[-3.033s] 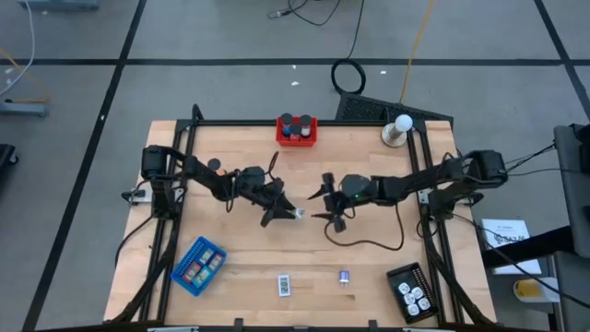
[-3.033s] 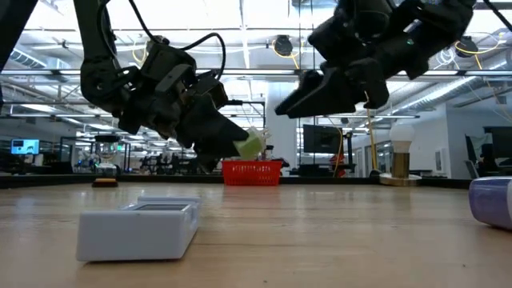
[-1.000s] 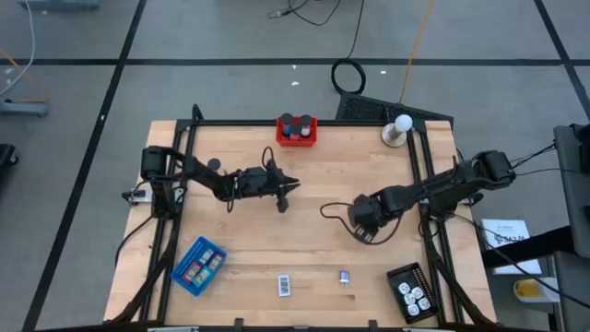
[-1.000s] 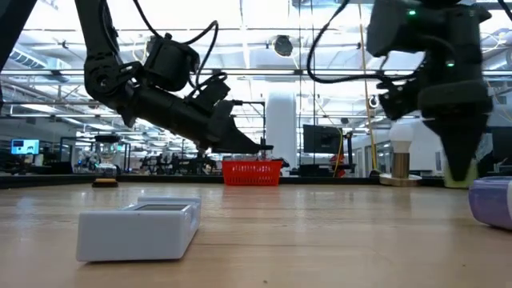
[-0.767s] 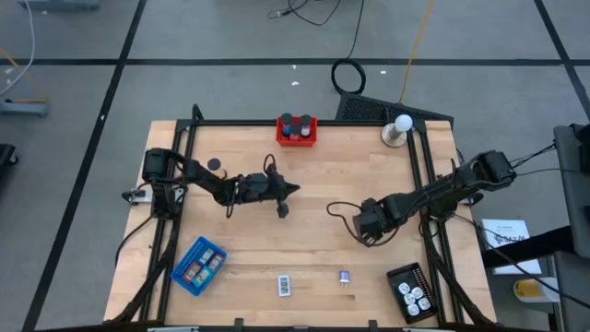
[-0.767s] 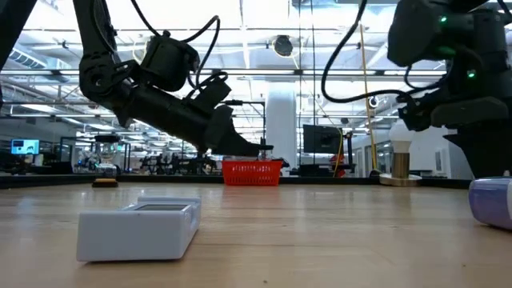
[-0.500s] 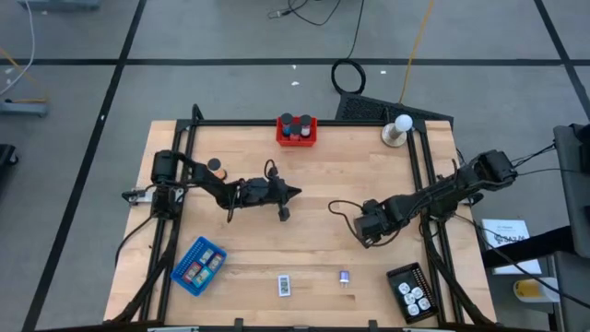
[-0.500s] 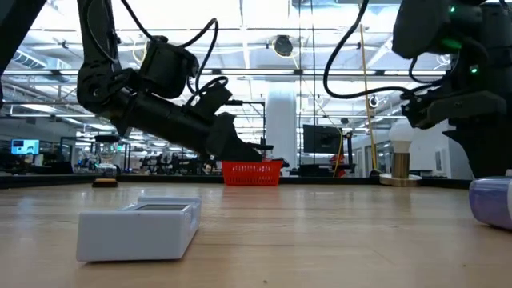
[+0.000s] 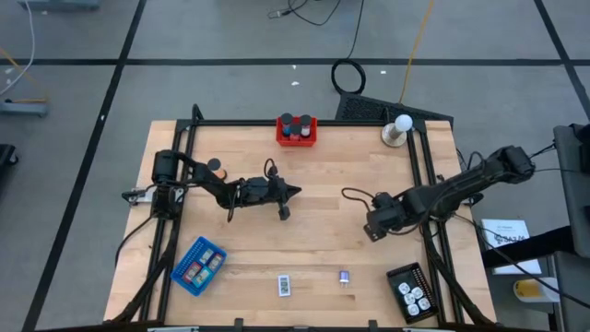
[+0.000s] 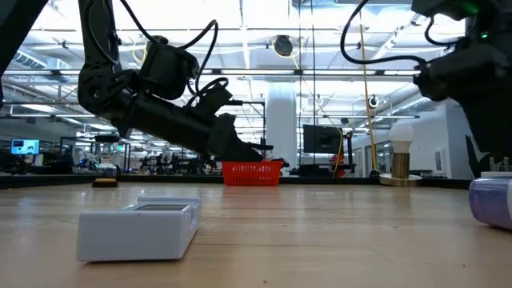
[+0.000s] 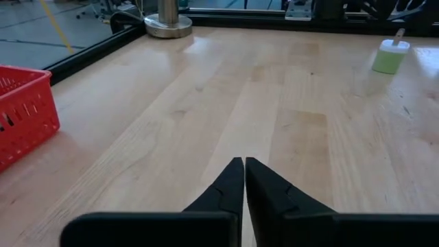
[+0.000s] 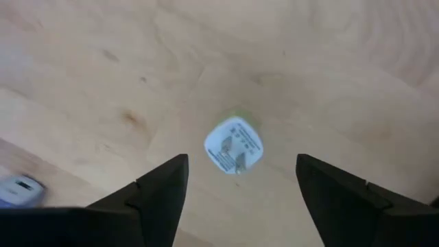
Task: Pick & Place Office items
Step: Put the green charger adapter into the black bin
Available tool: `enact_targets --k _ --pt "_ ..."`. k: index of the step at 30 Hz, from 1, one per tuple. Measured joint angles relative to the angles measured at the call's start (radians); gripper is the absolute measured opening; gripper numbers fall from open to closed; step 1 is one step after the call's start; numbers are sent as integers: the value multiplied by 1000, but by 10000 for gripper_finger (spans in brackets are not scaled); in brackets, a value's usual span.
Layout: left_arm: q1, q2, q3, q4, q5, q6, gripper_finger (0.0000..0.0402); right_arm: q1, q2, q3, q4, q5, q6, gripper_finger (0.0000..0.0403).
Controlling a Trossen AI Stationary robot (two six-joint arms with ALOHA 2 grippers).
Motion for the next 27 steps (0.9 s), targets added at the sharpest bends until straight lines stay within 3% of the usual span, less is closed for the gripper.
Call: enact_targets --k 5,8,14,27 --pt "0 0 0 0 0 0 4 23 51 0 12 17 -93 267" --pt "0 0 0 0 0 1 14 38 78 0 58 71 -238 263" --pt "0 0 0 -1 0 1 25 49 106 0 77 70 -442 243" --pt "0 0 0 -2 0 2 26 48 106 -66 182 47 -484 210"
